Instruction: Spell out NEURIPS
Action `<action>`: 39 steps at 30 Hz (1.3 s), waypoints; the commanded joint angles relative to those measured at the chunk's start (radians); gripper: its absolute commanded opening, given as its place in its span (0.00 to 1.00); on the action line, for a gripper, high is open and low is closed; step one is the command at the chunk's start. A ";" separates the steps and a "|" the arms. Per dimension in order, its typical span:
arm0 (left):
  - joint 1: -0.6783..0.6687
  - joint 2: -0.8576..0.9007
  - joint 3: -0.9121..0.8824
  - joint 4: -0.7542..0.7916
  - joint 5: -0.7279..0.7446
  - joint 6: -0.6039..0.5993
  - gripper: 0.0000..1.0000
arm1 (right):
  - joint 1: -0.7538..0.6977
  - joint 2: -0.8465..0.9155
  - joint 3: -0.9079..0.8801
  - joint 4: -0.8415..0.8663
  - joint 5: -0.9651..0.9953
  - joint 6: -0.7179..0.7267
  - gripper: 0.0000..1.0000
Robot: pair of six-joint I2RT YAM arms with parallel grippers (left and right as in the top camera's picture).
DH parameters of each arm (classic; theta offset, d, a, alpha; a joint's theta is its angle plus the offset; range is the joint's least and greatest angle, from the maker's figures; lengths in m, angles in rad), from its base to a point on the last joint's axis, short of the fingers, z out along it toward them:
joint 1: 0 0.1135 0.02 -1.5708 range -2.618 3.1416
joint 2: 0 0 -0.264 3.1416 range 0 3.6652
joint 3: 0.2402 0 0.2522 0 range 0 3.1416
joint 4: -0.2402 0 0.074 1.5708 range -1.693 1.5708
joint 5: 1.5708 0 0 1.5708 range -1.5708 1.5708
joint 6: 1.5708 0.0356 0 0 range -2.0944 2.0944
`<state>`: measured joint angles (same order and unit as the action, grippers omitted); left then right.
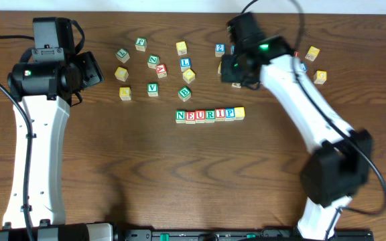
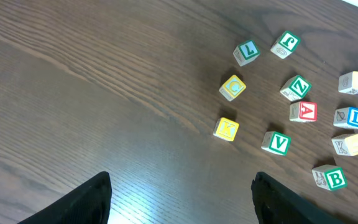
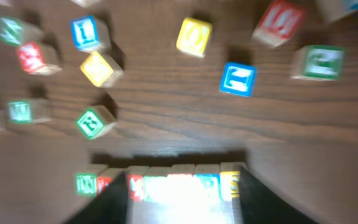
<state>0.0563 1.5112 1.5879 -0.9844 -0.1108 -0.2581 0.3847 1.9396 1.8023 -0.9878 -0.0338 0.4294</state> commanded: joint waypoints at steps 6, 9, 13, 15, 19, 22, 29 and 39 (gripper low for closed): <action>0.002 0.005 -0.015 -0.002 -0.003 -0.005 0.72 | -0.100 -0.229 0.026 -0.076 0.031 -0.072 0.99; 0.002 0.005 -0.015 -0.002 -0.003 -0.005 0.72 | -0.127 -0.273 0.026 -0.103 0.038 -0.072 0.99; 0.002 0.005 -0.015 -0.002 -0.003 -0.005 0.72 | -0.149 -0.307 0.026 -0.136 0.047 -0.071 0.99; 0.002 0.005 -0.015 -0.002 -0.003 -0.005 0.72 | -0.150 -0.310 0.026 -0.149 0.047 -0.071 0.99; 0.002 0.005 -0.015 -0.002 -0.003 -0.005 0.72 | -0.149 -0.309 0.026 -0.172 0.058 -0.072 0.99; 0.002 0.005 -0.015 -0.002 -0.003 -0.005 0.72 | -0.150 -0.309 0.026 -0.195 0.137 -0.071 0.99; 0.002 0.005 -0.015 -0.002 -0.002 -0.005 0.72 | -0.151 -0.310 0.026 -0.214 0.169 -0.089 0.99; 0.002 0.005 -0.015 -0.002 -0.003 -0.005 0.72 | -0.151 -0.399 0.026 -0.212 0.179 -0.158 0.99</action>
<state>0.0563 1.5112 1.5879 -0.9848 -0.1108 -0.2584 0.2386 1.6180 1.8130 -1.2003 0.1242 0.3134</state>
